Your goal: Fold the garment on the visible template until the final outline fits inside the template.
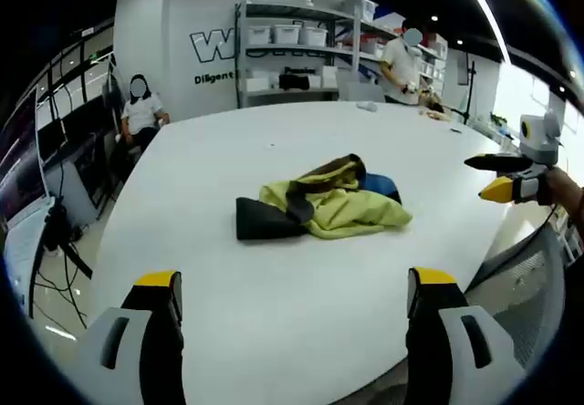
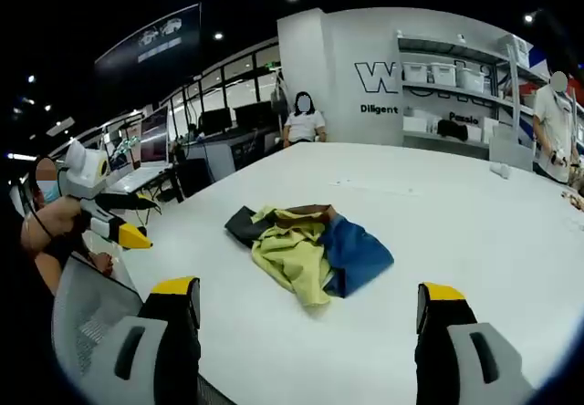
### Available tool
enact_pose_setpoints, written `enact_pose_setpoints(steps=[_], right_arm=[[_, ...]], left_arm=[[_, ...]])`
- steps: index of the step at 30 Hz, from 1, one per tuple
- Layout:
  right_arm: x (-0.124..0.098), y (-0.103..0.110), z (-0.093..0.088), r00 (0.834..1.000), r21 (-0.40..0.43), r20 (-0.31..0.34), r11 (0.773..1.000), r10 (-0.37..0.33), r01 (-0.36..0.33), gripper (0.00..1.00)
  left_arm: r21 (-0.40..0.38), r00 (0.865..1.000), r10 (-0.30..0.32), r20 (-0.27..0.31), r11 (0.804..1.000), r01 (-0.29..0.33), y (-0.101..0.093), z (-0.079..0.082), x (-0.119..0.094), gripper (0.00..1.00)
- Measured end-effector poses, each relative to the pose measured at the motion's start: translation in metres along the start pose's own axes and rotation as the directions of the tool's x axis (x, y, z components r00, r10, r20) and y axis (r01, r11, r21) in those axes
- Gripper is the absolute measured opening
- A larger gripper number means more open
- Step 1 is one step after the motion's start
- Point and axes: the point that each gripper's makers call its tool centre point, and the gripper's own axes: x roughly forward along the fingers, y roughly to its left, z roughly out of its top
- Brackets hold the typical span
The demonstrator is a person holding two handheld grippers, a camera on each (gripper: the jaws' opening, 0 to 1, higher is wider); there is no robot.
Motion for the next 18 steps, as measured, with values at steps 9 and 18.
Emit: enact_pose_setpoints(steps=[9,18], right_arm=[[-0.0006,-0.0015,-0.0014,1.000,0.002,-0.007,1.000,-0.004,0.004,0.99],[0.0002,-0.0001,-0.0009,1.000,-0.001,-0.007,1.000,0.002,-0.002,0.99]], left_arm=[[0.005,1.000,-0.003,-0.006,1.000,0.004,0.0001,-0.0006,-0.0001,0.97],[0.000,1.000,0.001,-0.005,1.000,-0.001,0.0027,-0.0006,0.0000,0.97]])
